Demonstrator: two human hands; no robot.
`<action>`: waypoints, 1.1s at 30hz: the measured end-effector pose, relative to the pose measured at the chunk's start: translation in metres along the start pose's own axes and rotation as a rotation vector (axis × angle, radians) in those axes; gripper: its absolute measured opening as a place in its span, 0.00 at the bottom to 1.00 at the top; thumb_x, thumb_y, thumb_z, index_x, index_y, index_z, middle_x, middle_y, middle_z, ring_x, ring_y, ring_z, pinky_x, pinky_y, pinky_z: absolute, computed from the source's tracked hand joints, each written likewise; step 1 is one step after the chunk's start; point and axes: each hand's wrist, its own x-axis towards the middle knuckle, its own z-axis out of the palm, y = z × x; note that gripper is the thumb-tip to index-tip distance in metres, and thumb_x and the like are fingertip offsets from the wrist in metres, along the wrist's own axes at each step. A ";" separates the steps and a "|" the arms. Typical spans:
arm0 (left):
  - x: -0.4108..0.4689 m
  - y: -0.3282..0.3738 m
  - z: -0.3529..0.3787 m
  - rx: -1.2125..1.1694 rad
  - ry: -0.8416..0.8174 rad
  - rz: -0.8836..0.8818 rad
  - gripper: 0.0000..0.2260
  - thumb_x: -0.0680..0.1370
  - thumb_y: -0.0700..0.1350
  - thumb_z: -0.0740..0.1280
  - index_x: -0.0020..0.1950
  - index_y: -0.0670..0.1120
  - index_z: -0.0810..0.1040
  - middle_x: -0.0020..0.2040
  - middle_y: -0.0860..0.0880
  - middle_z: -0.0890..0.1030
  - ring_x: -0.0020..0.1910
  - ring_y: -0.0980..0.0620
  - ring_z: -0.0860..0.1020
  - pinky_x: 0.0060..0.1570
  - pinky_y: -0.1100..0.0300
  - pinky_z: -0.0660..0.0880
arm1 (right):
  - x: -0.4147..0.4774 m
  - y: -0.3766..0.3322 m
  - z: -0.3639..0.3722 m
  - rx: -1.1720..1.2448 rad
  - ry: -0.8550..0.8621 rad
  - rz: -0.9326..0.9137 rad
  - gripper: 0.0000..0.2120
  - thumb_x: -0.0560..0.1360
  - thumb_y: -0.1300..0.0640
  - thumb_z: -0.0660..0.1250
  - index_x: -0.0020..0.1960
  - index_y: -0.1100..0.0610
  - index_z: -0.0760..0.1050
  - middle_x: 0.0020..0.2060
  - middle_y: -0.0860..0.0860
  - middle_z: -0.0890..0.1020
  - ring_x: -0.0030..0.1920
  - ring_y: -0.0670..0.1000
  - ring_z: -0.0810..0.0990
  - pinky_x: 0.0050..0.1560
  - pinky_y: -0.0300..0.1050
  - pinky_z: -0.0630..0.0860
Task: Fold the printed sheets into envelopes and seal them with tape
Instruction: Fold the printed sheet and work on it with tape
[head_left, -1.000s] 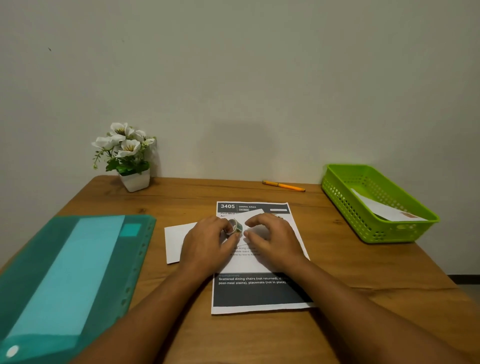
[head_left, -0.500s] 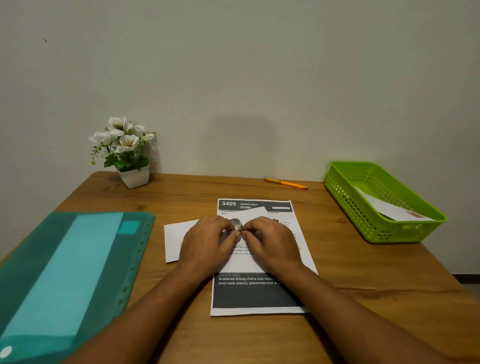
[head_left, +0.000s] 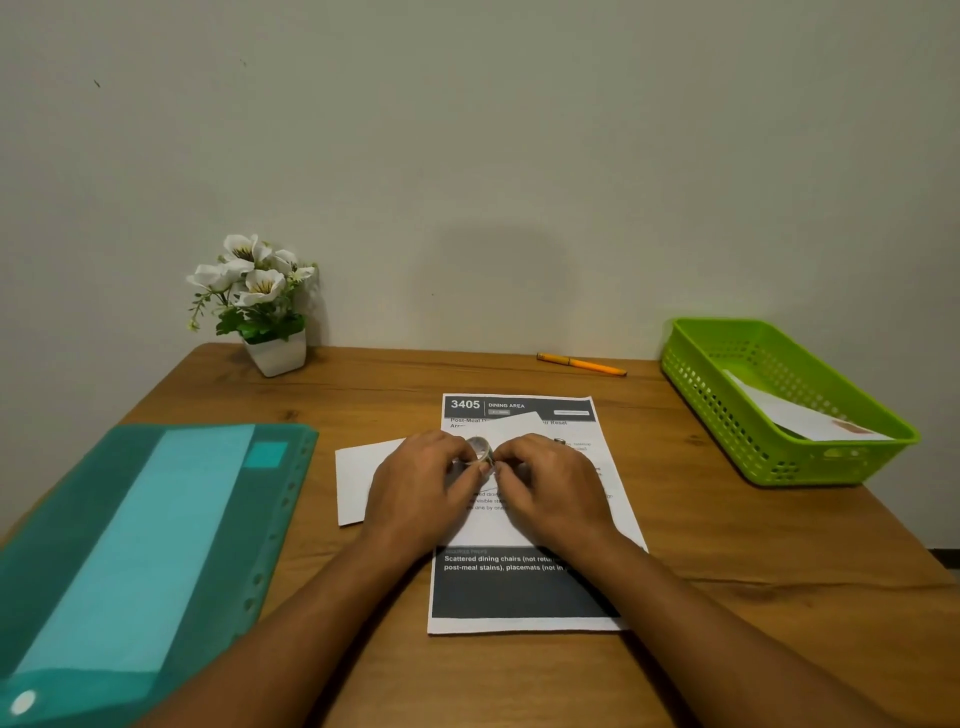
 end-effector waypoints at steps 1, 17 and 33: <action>0.000 0.000 0.000 0.001 -0.001 -0.001 0.09 0.78 0.57 0.70 0.47 0.53 0.81 0.42 0.59 0.74 0.44 0.56 0.72 0.39 0.59 0.65 | 0.000 0.000 0.000 0.002 -0.001 0.001 0.05 0.78 0.52 0.70 0.52 0.50 0.84 0.46 0.43 0.85 0.43 0.45 0.80 0.43 0.46 0.79; 0.000 0.001 -0.001 0.013 -0.003 -0.005 0.08 0.77 0.57 0.71 0.47 0.53 0.82 0.44 0.57 0.78 0.44 0.57 0.72 0.38 0.59 0.65 | 0.001 -0.002 -0.002 -0.002 0.005 0.011 0.03 0.78 0.53 0.70 0.49 0.49 0.83 0.43 0.43 0.84 0.41 0.45 0.79 0.42 0.44 0.76; 0.003 0.001 -0.001 -0.046 -0.023 -0.066 0.10 0.79 0.59 0.68 0.50 0.54 0.82 0.47 0.60 0.79 0.46 0.60 0.75 0.40 0.60 0.72 | 0.007 0.008 -0.008 0.435 0.109 0.288 0.06 0.75 0.53 0.70 0.39 0.50 0.76 0.34 0.45 0.81 0.38 0.45 0.79 0.39 0.47 0.77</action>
